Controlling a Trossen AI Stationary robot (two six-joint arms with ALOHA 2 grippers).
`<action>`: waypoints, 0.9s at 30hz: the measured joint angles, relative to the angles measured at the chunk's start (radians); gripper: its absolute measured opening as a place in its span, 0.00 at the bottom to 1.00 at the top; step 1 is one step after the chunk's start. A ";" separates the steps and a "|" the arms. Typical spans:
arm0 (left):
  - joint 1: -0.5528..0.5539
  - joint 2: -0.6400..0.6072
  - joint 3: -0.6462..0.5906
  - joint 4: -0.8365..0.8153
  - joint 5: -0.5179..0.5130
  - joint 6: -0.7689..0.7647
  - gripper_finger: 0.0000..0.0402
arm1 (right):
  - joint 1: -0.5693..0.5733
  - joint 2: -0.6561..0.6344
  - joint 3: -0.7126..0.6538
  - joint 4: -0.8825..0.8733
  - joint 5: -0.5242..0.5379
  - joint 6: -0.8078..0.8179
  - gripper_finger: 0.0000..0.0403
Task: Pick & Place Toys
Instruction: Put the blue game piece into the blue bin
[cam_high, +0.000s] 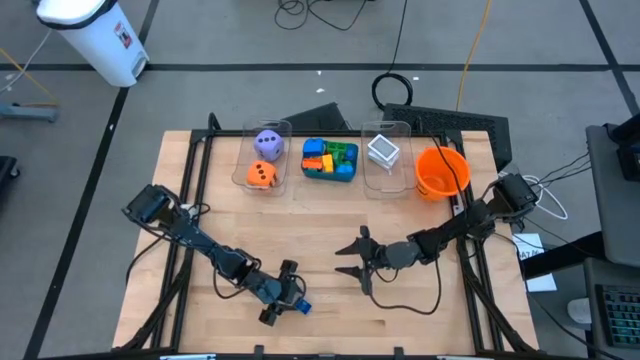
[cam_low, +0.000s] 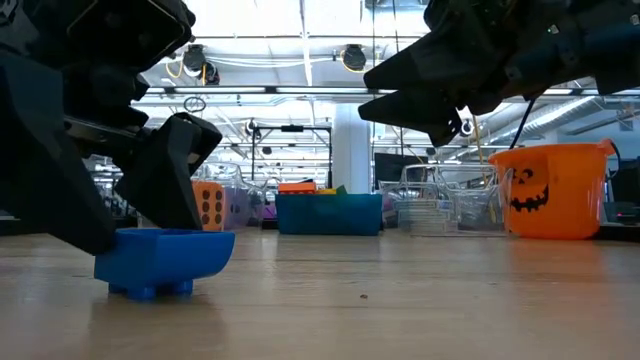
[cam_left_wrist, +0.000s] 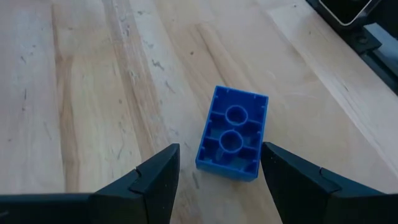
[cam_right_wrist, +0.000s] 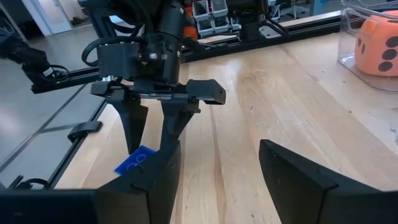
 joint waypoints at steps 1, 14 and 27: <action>0.000 0.000 0.000 -0.001 0.000 0.002 0.57 | 0.000 0.000 0.000 0.000 0.000 0.000 0.52; 0.000 0.000 0.000 0.029 -0.018 0.030 0.57 | 0.000 0.000 0.000 -0.002 0.000 -0.003 0.52; 0.001 0.099 0.047 0.068 0.008 0.033 0.57 | 0.000 0.000 0.001 -0.019 0.000 -0.003 0.53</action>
